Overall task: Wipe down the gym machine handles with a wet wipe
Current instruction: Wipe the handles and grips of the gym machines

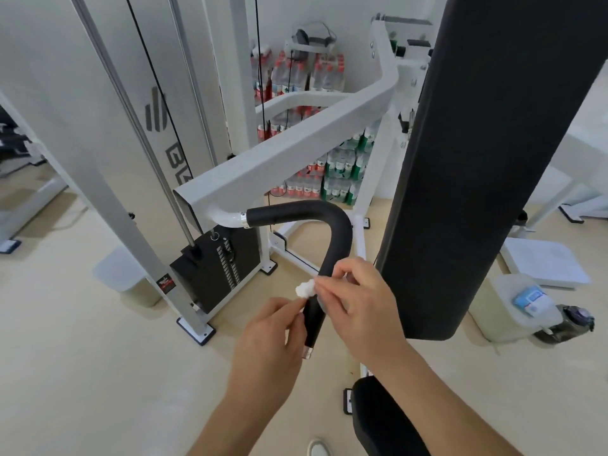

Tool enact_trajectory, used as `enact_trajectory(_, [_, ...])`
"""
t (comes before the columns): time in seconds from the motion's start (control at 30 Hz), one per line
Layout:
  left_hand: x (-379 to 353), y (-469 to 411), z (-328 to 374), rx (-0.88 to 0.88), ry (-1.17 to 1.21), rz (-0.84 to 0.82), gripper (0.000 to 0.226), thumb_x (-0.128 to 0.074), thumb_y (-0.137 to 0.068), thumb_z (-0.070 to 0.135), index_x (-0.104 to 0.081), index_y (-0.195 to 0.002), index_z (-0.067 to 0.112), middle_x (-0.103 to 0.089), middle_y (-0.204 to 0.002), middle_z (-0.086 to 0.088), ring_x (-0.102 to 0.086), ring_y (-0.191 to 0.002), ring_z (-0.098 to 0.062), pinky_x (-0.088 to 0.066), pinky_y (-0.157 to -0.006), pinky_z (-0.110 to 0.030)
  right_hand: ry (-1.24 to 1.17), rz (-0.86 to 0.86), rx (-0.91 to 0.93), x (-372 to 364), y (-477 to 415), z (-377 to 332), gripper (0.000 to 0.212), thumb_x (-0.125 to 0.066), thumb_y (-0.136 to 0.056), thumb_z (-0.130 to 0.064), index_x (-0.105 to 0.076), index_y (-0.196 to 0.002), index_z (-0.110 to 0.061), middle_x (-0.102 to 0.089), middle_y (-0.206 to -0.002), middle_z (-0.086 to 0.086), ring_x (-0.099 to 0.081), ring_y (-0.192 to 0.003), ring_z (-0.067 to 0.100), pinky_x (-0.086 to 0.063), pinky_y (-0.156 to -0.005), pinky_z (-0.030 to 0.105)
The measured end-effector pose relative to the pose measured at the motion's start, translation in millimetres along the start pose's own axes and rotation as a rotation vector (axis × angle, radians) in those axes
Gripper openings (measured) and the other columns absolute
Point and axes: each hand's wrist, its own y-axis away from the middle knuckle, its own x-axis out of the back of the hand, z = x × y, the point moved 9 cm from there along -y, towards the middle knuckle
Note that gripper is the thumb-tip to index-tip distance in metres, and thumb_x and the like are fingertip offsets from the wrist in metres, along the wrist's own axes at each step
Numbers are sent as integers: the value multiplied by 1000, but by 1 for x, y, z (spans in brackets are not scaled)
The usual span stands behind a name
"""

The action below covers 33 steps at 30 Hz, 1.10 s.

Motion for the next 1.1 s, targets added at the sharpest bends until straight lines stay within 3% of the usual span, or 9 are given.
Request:
enact_trajectory(0.1, [1, 1, 2, 38, 5, 6, 35, -60, -90, 26, -58, -123, 37, -55, -97, 25, -53, -84, 6, -44, -66, -10, -110, 30, -51, 2, -4, 1, 22, -56, -90, -21, -73, -95, -10, -59, -84, -1, -55, -72, 9, -51, -61, 25])
enact_trajectory(0.2, [3, 1, 3, 47, 26, 20, 40, -63, -87, 25, -55, -124, 40, -55, -91, 28, -50, -89, 9, -42, -67, -6, -206, -107, -20, -13, 17, -14, 21, -54, -91, -23, -72, -99, -15, -58, -86, -4, -57, -69, 6, -52, -61, 22])
enact_trajectory(0.4, [0, -17, 9, -2, 32, 39, 23, -58, -91, 25, -69, -110, 33, -63, -91, 16, -57, -77, -6, -49, -68, -26, -279, 12, -253, -2, -5, 30, 12, -69, -85, -15, -76, -93, -21, -50, -87, -10, -55, -78, 7, -48, -65, 13])
enact_trajectory(0.57, [-6, -37, 16, -16, -27, 138, 18, -59, -92, 33, -74, -99, 27, -66, -90, 12, -60, -83, -7, -43, -69, -17, -191, 115, -177, 5, 19, 9, 23, -68, -86, -9, -72, -108, -13, -57, -93, -5, -56, -79, 2, -47, -70, 10])
enact_trajectory(0.67, [-8, -49, 21, -9, 0, 145, 20, -57, -92, 34, -75, -91, 25, -68, -86, 9, -61, -78, -8, -46, -68, -23, -209, 148, -148, 7, 16, 14, 20, -67, -88, -14, -72, -107, -13, -63, -93, -6, -59, -82, 4, -50, -72, 16])
enact_trajectory(0.77, [-14, -65, 26, 6, -60, 95, 33, -48, -92, 39, -73, -82, 21, -66, -79, 4, -59, -72, -15, -48, -64, -33, -470, 183, -388, 5, -5, 52, 13, -71, -84, -13, -76, -94, -19, -68, -89, -6, -64, -83, 11, -52, -71, 20])
enact_trajectory(0.9, [-2, -46, 29, -58, -206, 183, 37, -43, -90, 44, -72, -78, 24, -62, -71, 9, -55, -63, -12, -45, -52, -28, -780, 155, -624, -10, 7, 61, 19, -70, -82, -3, -76, -85, -21, -67, -88, 1, -65, -77, 9, -51, -69, 17])
enact_trajectory(1.0, [-2, -29, 36, -112, -273, 225, 37, -42, -92, 40, -73, -87, 21, -63, -75, 9, -53, -67, -14, -34, -58, -19, -809, 148, -673, -12, 17, 59, 24, -71, -80, -2, -76, -79, -26, -69, -86, -2, -67, -78, 11, -52, -69, 18])
enact_trajectory(1.1, [-9, -47, 51, -148, -370, 248, 39, -39, -94, 39, -72, -89, 17, -62, -77, 6, -53, -69, -17, -36, -60, -21, -753, 226, -684, -3, -5, 77, 22, -71, -80, -1, -76, -82, -23, -71, -86, -4, -67, -82, 10, -54, -73, 20])
